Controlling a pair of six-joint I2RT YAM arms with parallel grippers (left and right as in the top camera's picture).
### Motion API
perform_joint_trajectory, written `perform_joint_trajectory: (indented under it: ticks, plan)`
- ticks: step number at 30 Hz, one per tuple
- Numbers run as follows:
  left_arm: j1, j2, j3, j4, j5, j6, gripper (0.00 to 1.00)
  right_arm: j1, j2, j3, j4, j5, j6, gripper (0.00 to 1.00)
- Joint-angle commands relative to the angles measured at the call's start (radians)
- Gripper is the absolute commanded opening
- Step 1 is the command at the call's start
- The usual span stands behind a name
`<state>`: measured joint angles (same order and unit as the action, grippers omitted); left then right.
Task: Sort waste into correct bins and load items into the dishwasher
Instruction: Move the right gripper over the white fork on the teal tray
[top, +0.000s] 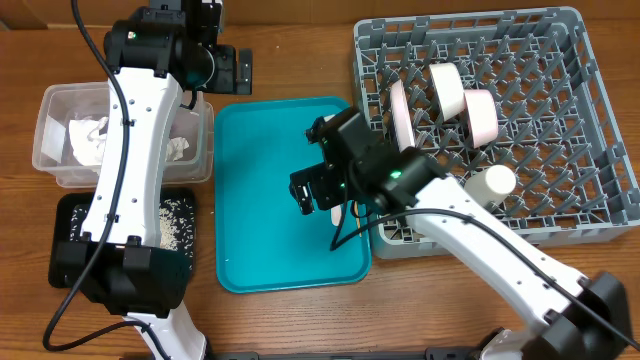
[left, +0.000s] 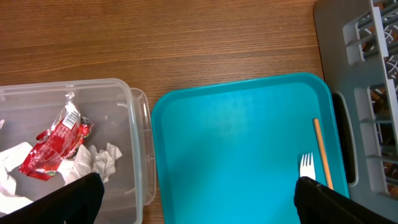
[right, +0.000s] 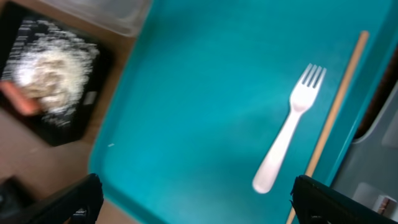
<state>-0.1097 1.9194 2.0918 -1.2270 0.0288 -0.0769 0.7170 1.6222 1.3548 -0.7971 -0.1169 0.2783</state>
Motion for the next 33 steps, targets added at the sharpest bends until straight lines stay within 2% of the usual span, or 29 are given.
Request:
perform_joint_trajectory:
  ticks: [1, 10, 20, 29, 33]
  plan:
    - [-0.003, 0.007, -0.003, 0.002, -0.010, -0.017, 1.00, 0.016, 0.044, -0.021, 0.031, 0.129, 0.048, 1.00]
    - [-0.003, 0.007, -0.003, 0.002, -0.010, -0.017, 1.00, 0.031, 0.193, -0.021, 0.108, 0.195, 0.119, 1.00]
    - [-0.003, 0.007, -0.003, 0.002, -0.010, -0.017, 1.00, 0.035, 0.288, -0.021, 0.145, 0.157, 0.119, 0.99]
    - [-0.003, 0.007, -0.003, 0.002, -0.010, -0.017, 1.00, 0.035, 0.349, -0.021, 0.176, 0.159, 0.120, 0.75]
    - [-0.003, 0.007, -0.003, 0.002, -0.010, -0.017, 1.00, 0.035, 0.351, -0.021, 0.177, 0.161, 0.120, 0.68]
